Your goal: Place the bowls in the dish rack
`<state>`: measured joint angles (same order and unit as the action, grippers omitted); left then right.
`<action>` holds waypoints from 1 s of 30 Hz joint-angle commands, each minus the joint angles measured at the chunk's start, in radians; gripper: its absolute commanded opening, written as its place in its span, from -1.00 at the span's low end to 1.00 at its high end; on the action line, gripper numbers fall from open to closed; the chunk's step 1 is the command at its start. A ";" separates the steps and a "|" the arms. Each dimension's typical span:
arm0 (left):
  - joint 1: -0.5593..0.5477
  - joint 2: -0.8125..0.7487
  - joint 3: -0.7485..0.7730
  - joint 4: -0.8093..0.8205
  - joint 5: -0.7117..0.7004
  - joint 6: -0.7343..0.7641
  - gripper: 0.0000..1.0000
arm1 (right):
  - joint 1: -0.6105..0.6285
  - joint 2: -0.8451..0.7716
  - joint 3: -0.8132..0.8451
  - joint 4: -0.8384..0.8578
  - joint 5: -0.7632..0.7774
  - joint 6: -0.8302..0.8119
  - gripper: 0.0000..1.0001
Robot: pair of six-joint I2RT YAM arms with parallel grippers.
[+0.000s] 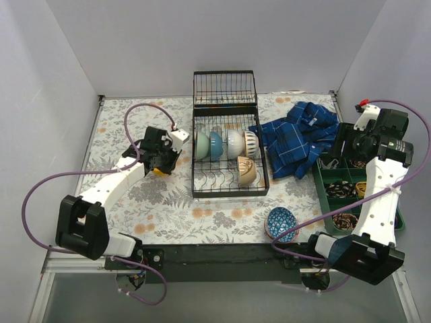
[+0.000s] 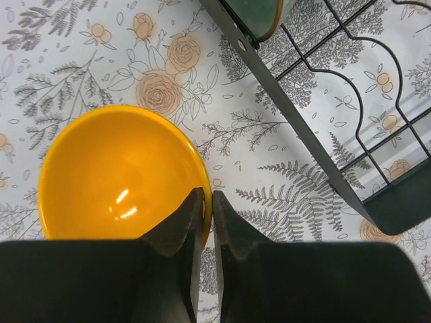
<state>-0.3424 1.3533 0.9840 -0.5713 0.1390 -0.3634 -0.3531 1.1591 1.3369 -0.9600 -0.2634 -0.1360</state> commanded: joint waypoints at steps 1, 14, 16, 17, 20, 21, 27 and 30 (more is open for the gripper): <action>0.000 0.027 -0.056 0.125 -0.024 -0.005 -1.00 | -0.004 -0.006 0.002 0.035 0.001 -0.017 0.34; 0.000 0.067 -0.119 0.113 -0.124 0.026 -0.70 | -0.004 -0.045 -0.059 0.041 -0.007 -0.027 0.34; 0.002 0.070 -0.123 0.113 -0.127 0.037 -0.62 | -0.004 -0.052 -0.068 0.041 -0.008 -0.025 0.34; 0.002 0.079 -0.126 0.111 -0.175 0.040 -0.60 | -0.004 -0.052 -0.071 0.043 -0.010 -0.024 0.34; 0.000 0.084 -0.127 0.113 -0.193 0.050 -0.61 | -0.004 -0.061 -0.077 0.043 -0.014 -0.022 0.34; 0.000 0.084 -0.123 0.113 -0.193 0.052 -0.62 | -0.004 -0.065 -0.079 0.043 -0.014 -0.022 0.35; 0.000 0.086 -0.102 0.088 -0.193 0.057 -1.00 | -0.004 -0.084 -0.097 0.041 -0.014 -0.020 0.35; 0.000 0.078 -0.015 -0.024 -0.156 0.011 -1.00 | -0.004 -0.094 -0.096 0.032 -0.008 -0.027 0.35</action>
<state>-0.3424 1.4456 0.8692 -0.4854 -0.0303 -0.3191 -0.3531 1.0931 1.2438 -0.9413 -0.2642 -0.1562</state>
